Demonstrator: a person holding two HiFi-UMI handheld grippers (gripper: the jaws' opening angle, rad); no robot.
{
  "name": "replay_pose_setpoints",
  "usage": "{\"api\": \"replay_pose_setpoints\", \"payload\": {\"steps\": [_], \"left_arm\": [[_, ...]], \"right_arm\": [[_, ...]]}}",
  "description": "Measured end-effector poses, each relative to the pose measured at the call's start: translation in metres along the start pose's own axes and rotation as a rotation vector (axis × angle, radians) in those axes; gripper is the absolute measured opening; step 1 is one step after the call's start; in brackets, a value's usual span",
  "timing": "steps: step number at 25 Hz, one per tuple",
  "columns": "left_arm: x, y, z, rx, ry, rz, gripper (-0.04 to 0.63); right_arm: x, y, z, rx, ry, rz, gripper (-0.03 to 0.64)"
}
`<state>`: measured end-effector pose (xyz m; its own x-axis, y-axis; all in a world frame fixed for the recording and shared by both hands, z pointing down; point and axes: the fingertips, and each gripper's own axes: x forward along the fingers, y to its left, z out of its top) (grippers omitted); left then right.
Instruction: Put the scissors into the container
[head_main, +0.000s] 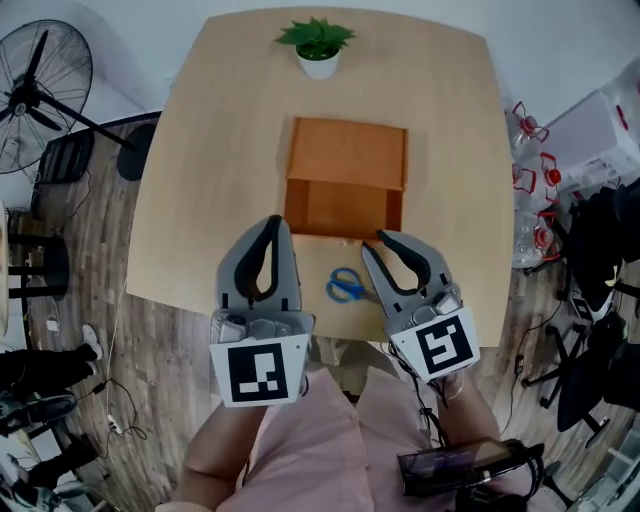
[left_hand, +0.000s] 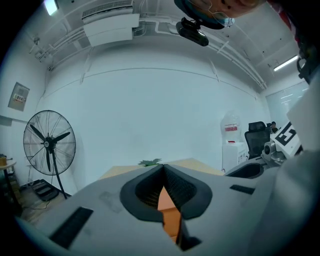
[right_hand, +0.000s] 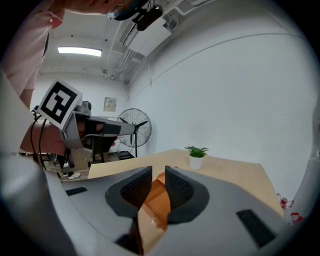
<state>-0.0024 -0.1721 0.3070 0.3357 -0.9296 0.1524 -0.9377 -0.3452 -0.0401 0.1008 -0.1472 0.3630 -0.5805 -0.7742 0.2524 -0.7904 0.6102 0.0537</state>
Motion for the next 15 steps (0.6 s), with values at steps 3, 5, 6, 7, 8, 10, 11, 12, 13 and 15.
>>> {"api": "replay_pose_setpoints", "payload": {"steps": [3, 5, 6, 7, 8, 10, 11, 12, 13, 15], "left_arm": [[0.005, 0.005, -0.025, -0.009, 0.050, 0.010, 0.005], [0.004, 0.008, -0.041, -0.017, 0.080, 0.020, 0.005], [0.002, 0.010, -0.049, -0.022, 0.096, 0.025, 0.005], [0.000, 0.011, -0.057, -0.028, 0.111, 0.031, 0.005], [-0.002, 0.012, -0.065, -0.033, 0.127, 0.035, 0.005], [-0.004, 0.013, -0.080, -0.044, 0.155, 0.042, 0.005], [-0.005, 0.014, -0.088, -0.050, 0.167, 0.045, 0.005], [-0.007, 0.017, -0.096, -0.058, 0.180, 0.048, 0.005], [-0.008, 0.020, -0.104, -0.067, 0.192, 0.051, 0.005], [-0.010, 0.026, -0.118, -0.082, 0.213, 0.057, 0.005]], "right_arm": [[0.007, 0.017, -0.031, -0.005, 0.061, 0.074, 0.084], [0.007, 0.032, -0.056, -0.013, 0.123, 0.134, 0.084], [0.006, 0.041, -0.068, -0.019, 0.161, 0.167, 0.084], [0.005, 0.049, -0.081, -0.022, 0.198, 0.199, 0.084], [0.004, 0.055, -0.092, -0.024, 0.232, 0.226, 0.084], [0.003, 0.064, -0.113, -0.035, 0.290, 0.266, 0.086], [0.004, 0.067, -0.122, -0.047, 0.316, 0.280, 0.086], [0.005, 0.071, -0.130, -0.062, 0.343, 0.291, 0.087], [0.007, 0.075, -0.138, -0.076, 0.369, 0.301, 0.087], [0.010, 0.080, -0.154, -0.101, 0.420, 0.316, 0.090]]}}
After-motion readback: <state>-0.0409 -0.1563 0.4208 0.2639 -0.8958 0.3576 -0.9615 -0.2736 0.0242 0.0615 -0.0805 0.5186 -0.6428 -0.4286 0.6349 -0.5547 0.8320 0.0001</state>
